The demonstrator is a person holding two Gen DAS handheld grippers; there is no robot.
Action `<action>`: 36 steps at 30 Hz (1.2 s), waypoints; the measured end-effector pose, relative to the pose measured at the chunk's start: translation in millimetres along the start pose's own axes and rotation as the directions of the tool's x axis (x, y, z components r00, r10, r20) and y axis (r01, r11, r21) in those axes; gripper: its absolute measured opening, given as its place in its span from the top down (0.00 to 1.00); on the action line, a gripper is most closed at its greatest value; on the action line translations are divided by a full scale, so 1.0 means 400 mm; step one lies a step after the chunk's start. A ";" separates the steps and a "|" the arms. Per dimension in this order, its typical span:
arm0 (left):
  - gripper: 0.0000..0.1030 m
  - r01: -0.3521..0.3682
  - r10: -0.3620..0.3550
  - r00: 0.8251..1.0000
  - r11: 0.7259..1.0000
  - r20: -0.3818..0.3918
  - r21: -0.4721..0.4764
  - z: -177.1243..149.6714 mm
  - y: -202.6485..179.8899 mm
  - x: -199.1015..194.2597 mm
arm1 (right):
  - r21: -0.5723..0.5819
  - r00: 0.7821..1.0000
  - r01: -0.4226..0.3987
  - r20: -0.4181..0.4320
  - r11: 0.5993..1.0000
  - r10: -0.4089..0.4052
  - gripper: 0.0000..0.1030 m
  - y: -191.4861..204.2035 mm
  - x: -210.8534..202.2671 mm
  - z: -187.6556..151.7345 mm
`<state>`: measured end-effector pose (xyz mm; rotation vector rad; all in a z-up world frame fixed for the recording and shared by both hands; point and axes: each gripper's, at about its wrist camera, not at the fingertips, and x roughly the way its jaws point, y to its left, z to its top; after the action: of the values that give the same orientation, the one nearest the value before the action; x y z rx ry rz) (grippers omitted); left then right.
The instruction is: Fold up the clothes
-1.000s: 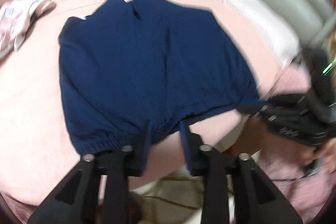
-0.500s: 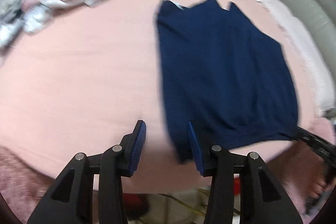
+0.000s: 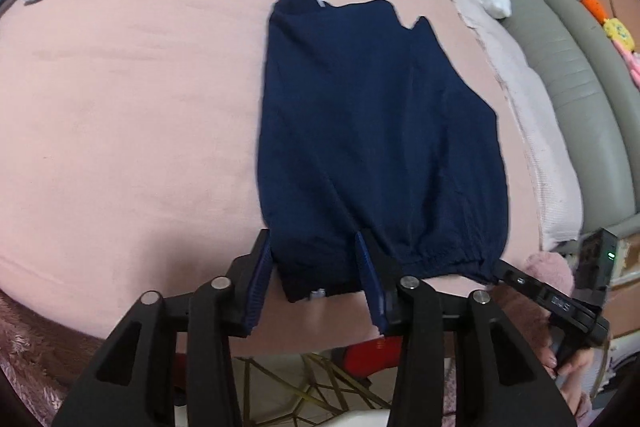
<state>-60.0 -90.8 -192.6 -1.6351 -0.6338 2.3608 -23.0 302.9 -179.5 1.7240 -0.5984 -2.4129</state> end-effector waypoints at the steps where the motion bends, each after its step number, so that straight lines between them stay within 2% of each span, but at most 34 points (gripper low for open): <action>1: 0.61 0.004 -0.004 1.000 1.000 0.002 0.003 0.002 -0.002 -0.002 | 0.006 1.000 -0.012 -0.004 1.000 0.012 0.73 0.000 0.002 0.000; 5: 0.60 0.004 -0.004 1.000 1.000 -0.005 -0.009 0.007 -0.002 0.007 | 0.014 0.998 -0.037 0.050 0.999 0.037 0.71 0.002 -0.018 0.001; 7: 0.60 0.010 -0.010 1.000 1.000 -0.020 -0.002 0.009 -0.020 0.027 | 0.023 0.998 -0.034 0.053 0.999 0.033 0.64 0.003 -0.011 0.008; 8: 0.55 0.014 -0.014 1.000 1.000 -0.027 0.004 0.012 -0.034 0.042 | 0.025 0.999 -0.031 0.025 0.999 0.030 0.64 0.008 0.011 0.005; 9: 0.43 0.013 -0.013 1.000 1.000 -0.025 0.011 0.013 -0.042 0.046 | -0.002 1.000 -0.007 0.001 1.000 0.007 0.64 0.012 0.024 0.001; 11: 0.43 0.010 -0.010 1.000 1.000 -0.022 0.026 0.015 -0.059 0.053 | -0.101 0.995 0.099 0.022 0.990 -0.097 0.67 0.052 0.027 -0.003; 13: 0.63 0.005 -0.004 1.000 0.999 -0.018 0.043 0.015 -0.075 0.059 | -0.147 0.986 0.168 0.032 0.975 -0.166 0.75 0.076 0.026 -0.008; 14: 0.75 -0.009 0.010 1.000 0.998 -0.011 0.061 0.012 -0.077 0.056 | -0.145 0.984 0.175 0.042 0.974 -0.171 0.82 0.072 0.017 -0.007; 15: 0.76 -0.017 0.018 1.000 0.997 -0.007 0.074 0.009 -0.080 0.055 | -0.142 0.983 0.180 0.051 0.973 -0.175 0.85 0.067 0.009 -0.007; 19: 0.79 0.054 -0.054 0.999 0.995 -0.007 0.090 0.003 -0.088 0.044 | -0.076 0.988 0.148 0.064 0.986 -0.143 0.88 0.027 -0.013 0.005; 23: 0.79 0.049 -0.051 0.999 0.994 0.015 0.100 0.003 -0.095 0.033 | -0.028 0.991 0.072 0.117 0.997 -0.068 0.87 0.006 -0.074 0.010; 26: 0.83 -0.025 0.023 1.000 0.995 0.021 0.097 0.004 -0.079 0.035 | 0.007 0.998 0.015 0.064 1.000 -0.015 0.78 -0.005 -0.057 0.008; 28: 0.83 -0.046 0.046 0.999 0.995 0.001 0.083 0.003 -0.059 0.038 | 0.020 0.999 -0.010 0.043 1.000 0.009 0.74 -0.010 -0.044 0.009; 30: 0.82 -0.015 0.016 0.999 0.999 -0.028 0.049 0.003 -0.038 0.044 | 0.034 0.999 -0.035 0.023 0.999 0.034 0.64 -0.015 -0.031 0.009; 31: 0.81 0.001 0.000 1.000 1.000 -0.029 0.031 0.003 -0.028 0.041 | 0.041 0.999 -0.047 0.012 0.998 0.047 0.63 -0.017 -0.024 0.009; 34: 0.70 0.069 -0.068 0.996 0.998 -0.061 0.002 0.009 -0.014 0.052 | 0.063 0.996 -0.083 -0.018 0.995 0.085 0.61 -0.025 -0.004 0.010; 35: 0.61 0.098 -0.098 0.992 0.995 -0.078 -0.011 0.012 -0.014 0.063 | 0.071 0.995 -0.095 -0.027 0.993 0.098 0.60 -0.027 0.002 0.010; 36: 0.61 0.119 -0.121 0.989 0.993 -0.090 -0.025 0.017 -0.026 0.084 | 0.078 0.993 -0.107 -0.037 0.991 0.110 0.60 -0.030 0.009 0.011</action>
<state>-79.3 -69.9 -214.2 -1.6536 -0.7179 2.1888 -26.7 313.7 -186.0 1.7175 -0.7676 -2.3033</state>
